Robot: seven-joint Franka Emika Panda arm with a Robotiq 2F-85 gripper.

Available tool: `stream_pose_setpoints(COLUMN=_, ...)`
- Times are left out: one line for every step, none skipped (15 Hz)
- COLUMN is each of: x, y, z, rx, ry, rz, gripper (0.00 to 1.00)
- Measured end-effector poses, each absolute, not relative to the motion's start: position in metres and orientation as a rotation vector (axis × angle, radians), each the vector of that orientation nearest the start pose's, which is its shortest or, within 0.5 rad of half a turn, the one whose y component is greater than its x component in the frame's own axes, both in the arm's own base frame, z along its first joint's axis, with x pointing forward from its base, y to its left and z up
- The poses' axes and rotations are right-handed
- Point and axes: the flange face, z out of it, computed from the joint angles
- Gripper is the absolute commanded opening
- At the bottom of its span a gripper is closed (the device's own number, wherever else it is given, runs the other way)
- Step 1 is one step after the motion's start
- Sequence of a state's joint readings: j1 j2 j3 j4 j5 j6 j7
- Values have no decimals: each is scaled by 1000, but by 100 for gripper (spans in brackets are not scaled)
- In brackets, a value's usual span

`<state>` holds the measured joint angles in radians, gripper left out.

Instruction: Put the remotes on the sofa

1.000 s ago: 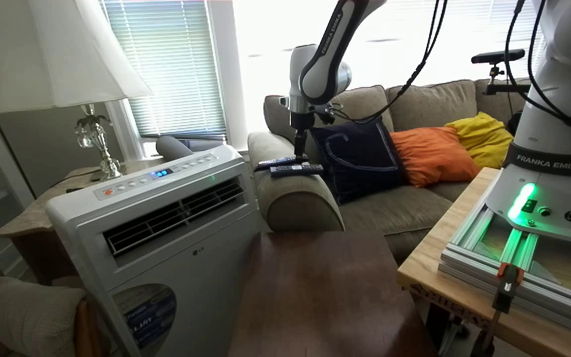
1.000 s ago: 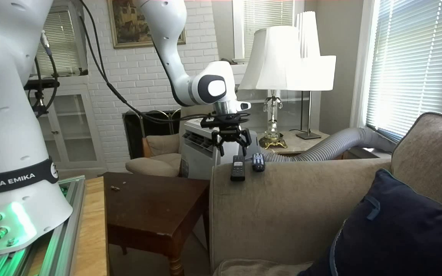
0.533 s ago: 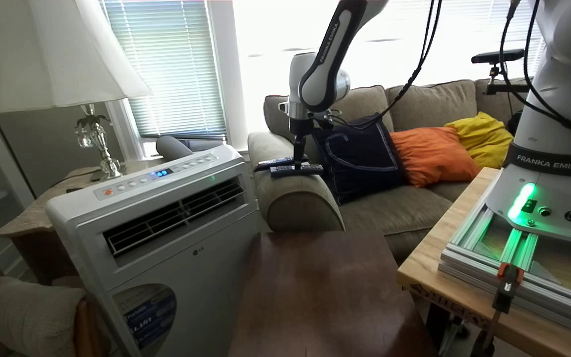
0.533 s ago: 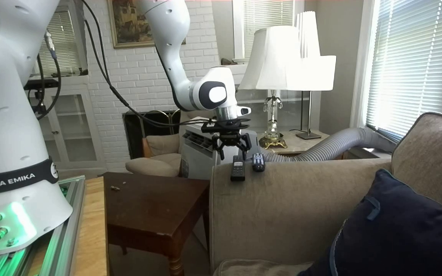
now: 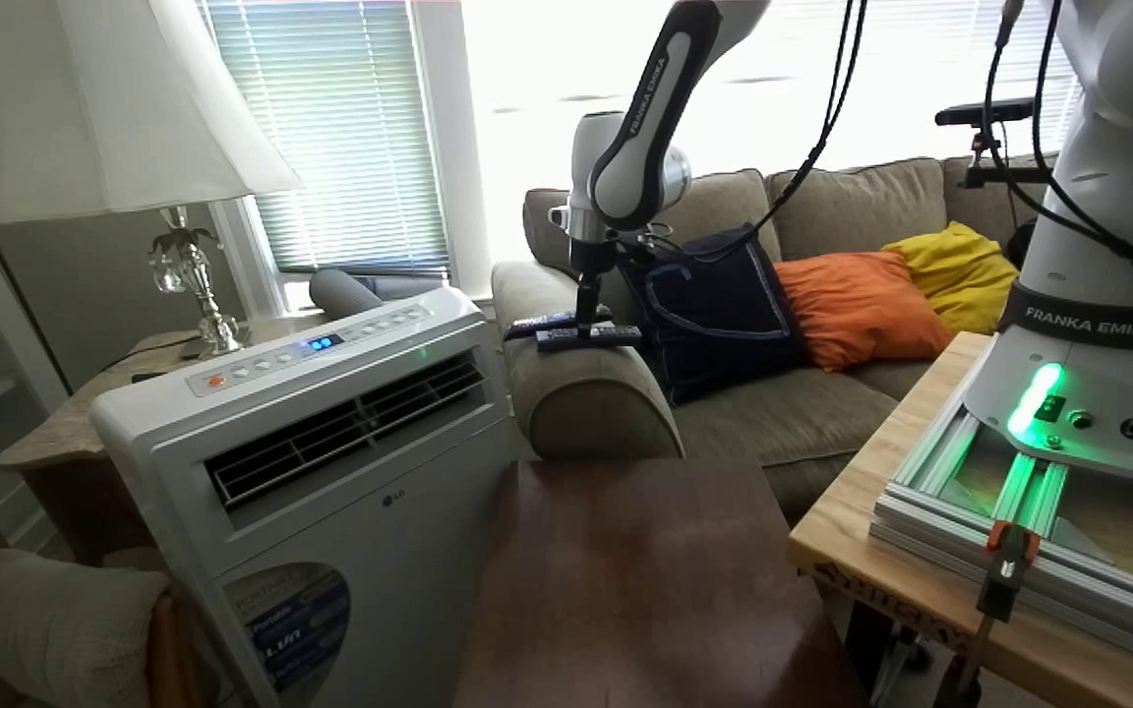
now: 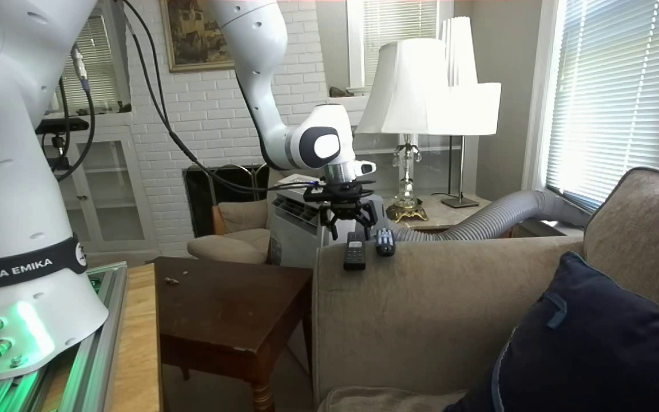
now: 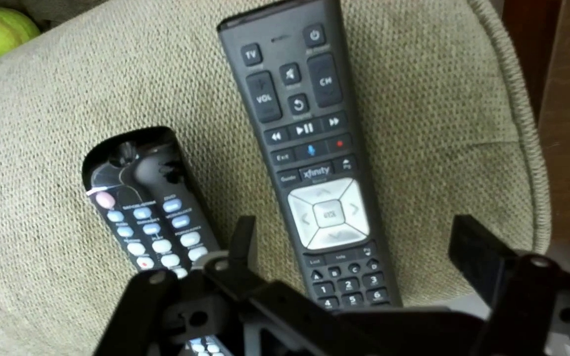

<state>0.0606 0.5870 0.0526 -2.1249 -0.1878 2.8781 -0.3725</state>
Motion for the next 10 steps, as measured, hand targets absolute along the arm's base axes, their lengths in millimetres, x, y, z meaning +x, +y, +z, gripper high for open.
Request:
stream_pose_setpoints(x=580, y=76, z=144, rx=-3023, ry=-1017, rz=-263, gripper=100)
stream_pose_setpoints(x=583, y=74, z=143, rx=-3024, ry=-1014, rz=-265, gripper=100)
stream_pose_setpoints(x=585, y=74, z=141, rx=-3026, ry=-1012, rz=-267, gripper=100)
stream_pose_setpoints(x=587, y=73, z=140, rx=-3026, ry=-1011, rz=-269, gripper=100)
stream_pose_setpoints(x=588, y=73, z=138, rx=-3027, ry=-1010, rz=-268, gripper=100)
stream_pose_setpoints(x=589, y=73, z=136, rx=-3027, ry=-1009, rz=-266, gripper=100)
stream_pose_setpoints(x=590, y=72, z=134, rx=-3028, ry=-1008, rz=-264, gripper=95)
stream_pose_setpoints(x=590, y=72, z=132, rx=-3029, ry=-1006, rz=-261, gripper=74)
stream_pose_setpoints(x=591, y=71, z=130, rx=-3029, ry=-1005, rz=-258, gripper=70)
stream_pose_setpoints(x=591, y=71, z=128, rx=-3030, ry=-1004, rz=-254, gripper=69)
